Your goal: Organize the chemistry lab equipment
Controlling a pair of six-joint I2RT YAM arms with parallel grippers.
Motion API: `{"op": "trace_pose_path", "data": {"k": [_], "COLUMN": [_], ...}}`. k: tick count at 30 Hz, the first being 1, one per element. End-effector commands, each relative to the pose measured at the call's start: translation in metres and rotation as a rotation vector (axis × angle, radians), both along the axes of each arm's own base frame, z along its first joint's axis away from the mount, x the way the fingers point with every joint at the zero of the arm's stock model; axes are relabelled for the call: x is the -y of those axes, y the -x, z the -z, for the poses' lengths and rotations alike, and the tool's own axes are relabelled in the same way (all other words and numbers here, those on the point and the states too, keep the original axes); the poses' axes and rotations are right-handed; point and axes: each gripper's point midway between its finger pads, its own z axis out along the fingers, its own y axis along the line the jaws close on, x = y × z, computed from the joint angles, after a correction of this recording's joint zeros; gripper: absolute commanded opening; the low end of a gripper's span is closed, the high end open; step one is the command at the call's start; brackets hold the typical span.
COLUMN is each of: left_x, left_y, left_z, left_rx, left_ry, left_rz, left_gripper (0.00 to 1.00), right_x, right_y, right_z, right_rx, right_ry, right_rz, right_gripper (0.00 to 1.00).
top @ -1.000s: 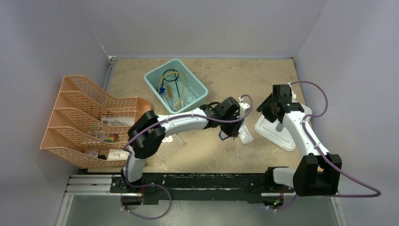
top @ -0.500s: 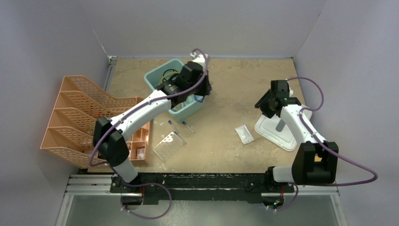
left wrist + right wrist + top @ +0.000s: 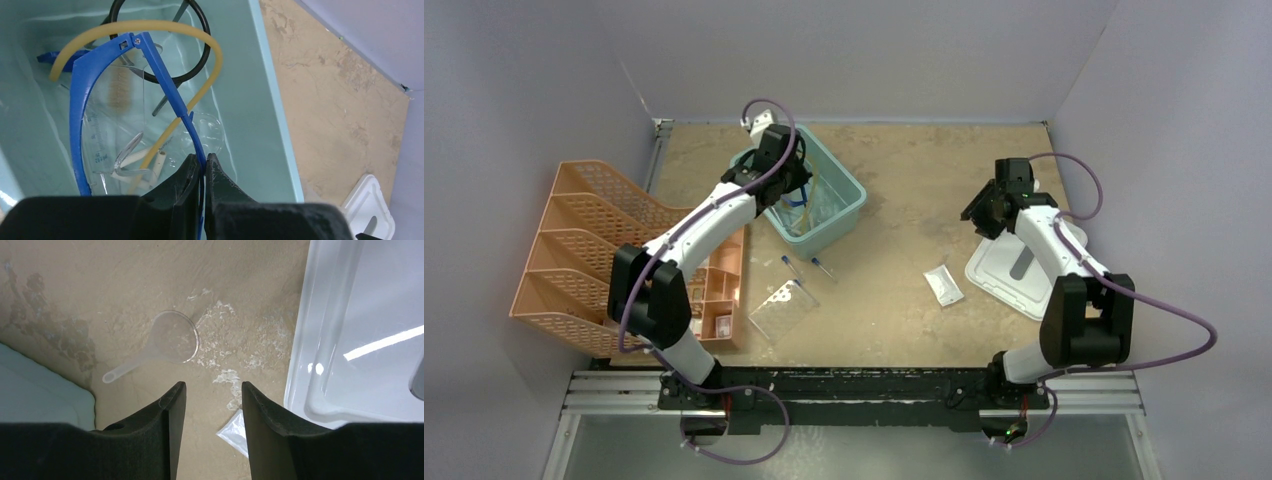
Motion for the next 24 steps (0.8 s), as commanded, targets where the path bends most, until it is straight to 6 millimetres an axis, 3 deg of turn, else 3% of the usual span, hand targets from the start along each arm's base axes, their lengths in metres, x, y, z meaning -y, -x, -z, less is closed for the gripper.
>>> {"op": "trace_pose_path", "data": {"k": [1, 5, 11, 20, 24], "left_x": [-0.001, 0.002, -0.014, -0.022, -0.027], "left_y": [-0.02, -0.024, -0.028, -0.027, -0.024], "left_z": [0.003, 0.025, 0.054, 0.065, 0.071], "left_rx": [0.032, -0.011, -0.058, -0.075, -0.09], "left_ry": [0.108, 0.125, 0.084, 0.062, 0.047], "left_rz": [-0.056, -0.054, -0.09, -0.112, -0.135], "left_gripper": [0.0, 0.0, 0.0, 0.0, 0.15], "right_x": [-0.003, -0.004, -0.004, -0.004, -0.004], "right_y": [-0.017, -0.022, -0.027, -0.028, -0.03], "right_z": [-0.014, -0.012, -0.013, -0.013, -0.014], "right_rx": [0.047, 0.04, 0.043, 0.042, 0.046], "right_ry": [-0.013, -0.016, -0.01, -0.005, -0.004], "right_rz": [-0.024, -0.032, -0.041, -0.048, -0.05], "right_gripper": [0.47, 0.47, 0.46, 0.46, 0.46]}}
